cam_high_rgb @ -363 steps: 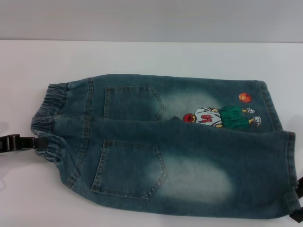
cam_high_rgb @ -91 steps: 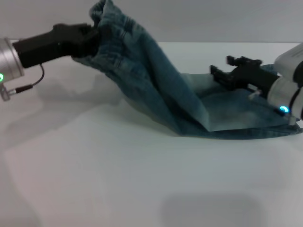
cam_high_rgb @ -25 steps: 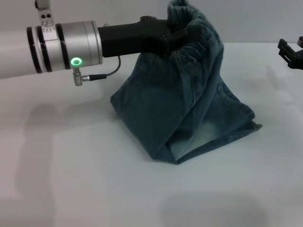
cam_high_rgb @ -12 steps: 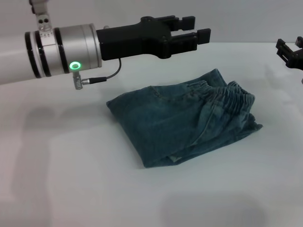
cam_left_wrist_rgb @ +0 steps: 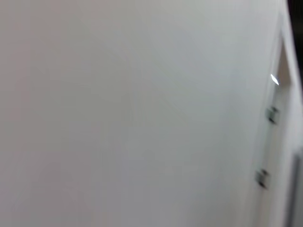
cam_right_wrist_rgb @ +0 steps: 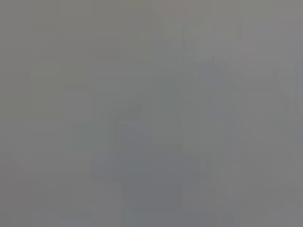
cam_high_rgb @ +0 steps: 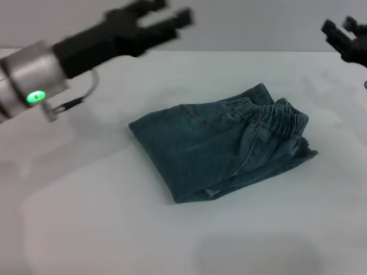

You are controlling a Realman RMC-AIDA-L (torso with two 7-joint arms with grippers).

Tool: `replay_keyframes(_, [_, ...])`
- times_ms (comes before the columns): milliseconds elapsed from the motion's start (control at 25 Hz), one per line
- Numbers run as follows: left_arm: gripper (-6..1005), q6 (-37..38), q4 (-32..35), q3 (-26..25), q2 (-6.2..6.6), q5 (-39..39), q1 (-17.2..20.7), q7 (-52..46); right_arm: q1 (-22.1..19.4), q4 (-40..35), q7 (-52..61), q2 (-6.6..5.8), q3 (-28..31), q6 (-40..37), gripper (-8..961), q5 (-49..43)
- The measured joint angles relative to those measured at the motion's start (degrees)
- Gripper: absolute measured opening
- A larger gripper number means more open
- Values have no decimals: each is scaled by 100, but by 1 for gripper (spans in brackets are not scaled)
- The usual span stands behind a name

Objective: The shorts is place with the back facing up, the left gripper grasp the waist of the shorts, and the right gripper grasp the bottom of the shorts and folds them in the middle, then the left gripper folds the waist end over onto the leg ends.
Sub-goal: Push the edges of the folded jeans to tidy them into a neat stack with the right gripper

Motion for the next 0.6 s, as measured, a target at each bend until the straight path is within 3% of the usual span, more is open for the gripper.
replay_keyframes(40, [810, 0, 0, 0, 0, 0, 0, 0, -36, -137, 265, -27, -236, -278, 554, -2])
replay_keyframes(120, [838, 0, -13, -3, 3, -623, 449, 451, -95, -478, 861, -119, -857, -899, 554, -4])
replay_keyframes(280, [848, 25, -20, -3, 6, -1108, 888, 758, -84, -1101, 1908, -367, -2243, -1815, 553, -36])
replay_keyframes(400, [846, 37, -21, -40, 17, -1240, 1061, 816, 45, -1459, 2524, -523, -3023, -2318, 553, -316])
replay_keyframes(520, [846, 40, -21, -173, 21, -1246, 1128, 818, 220, -1770, 2834, -528, -3448, -2735, 553, -854])
replay_keyframes(600, [846, 39, -32, -268, 21, -1227, 1155, 819, 377, -1922, 3006, -440, -3678, -2835, 553, -1390])
